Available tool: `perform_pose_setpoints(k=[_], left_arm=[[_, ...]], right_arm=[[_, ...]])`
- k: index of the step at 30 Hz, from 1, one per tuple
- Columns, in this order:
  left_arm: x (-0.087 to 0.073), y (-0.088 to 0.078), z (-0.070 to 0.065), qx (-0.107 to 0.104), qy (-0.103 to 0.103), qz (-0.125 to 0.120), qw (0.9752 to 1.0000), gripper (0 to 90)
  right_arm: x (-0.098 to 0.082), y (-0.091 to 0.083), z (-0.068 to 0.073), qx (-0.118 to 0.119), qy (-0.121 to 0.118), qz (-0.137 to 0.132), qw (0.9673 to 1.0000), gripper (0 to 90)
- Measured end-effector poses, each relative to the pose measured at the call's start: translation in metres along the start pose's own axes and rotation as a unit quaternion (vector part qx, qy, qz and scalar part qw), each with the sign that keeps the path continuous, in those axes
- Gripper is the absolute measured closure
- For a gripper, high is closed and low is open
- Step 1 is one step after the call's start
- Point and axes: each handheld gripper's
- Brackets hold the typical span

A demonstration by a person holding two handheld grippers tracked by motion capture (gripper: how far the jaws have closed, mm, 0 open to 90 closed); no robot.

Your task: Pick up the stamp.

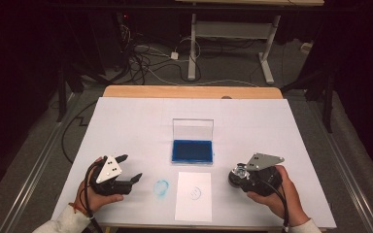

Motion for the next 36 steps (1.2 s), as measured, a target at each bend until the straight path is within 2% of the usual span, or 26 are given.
perform_pose_setpoints(k=[11,15,21,26,32,35,36], left_arm=[[-0.001,0.003,0.002,-0.013,-0.004,-0.003,0.9999,21.5],[-0.003,0.002,0.003,-0.012,-0.009,-0.006,0.9999,21.5],[-0.004,0.002,0.003,-0.015,-0.008,-0.005,0.9998,21.9],[-0.005,0.001,0.004,-0.021,-0.015,-0.006,0.9997,21.9],[-0.005,0.002,0.004,-0.019,-0.012,-0.002,0.9997,23.7],[-0.003,0.004,0.006,-0.027,-0.015,-0.004,0.9995,22.5],[-0.002,0.005,0.006,-0.036,-0.016,-0.003,0.9992,21.8]], right_arm=[[0.009,0.000,-0.004,-0.001,0.011,-0.020,0.9997,56.6],[0.015,0.000,-0.005,0.003,0.005,-0.029,0.9996,56.6],[0.025,0.003,-0.006,0.005,0.005,-0.038,0.9993,56.6],[0.032,0.005,-0.007,0.007,0.005,-0.045,0.9989,56.6],[0.039,0.006,-0.009,0.009,0.002,-0.054,0.9985,56.7],[0.043,0.007,-0.013,0.015,0.007,-0.061,0.9980,56.6],[0.044,0.008,-0.015,0.016,0.007,-0.063,0.9979,56.6]])
Point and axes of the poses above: each handheld gripper's, and its own axes: y roughly forward along the jaws, x roughly out of its top, z roughly to its left, and after that the axes turned 12 degrees about z, right-handed
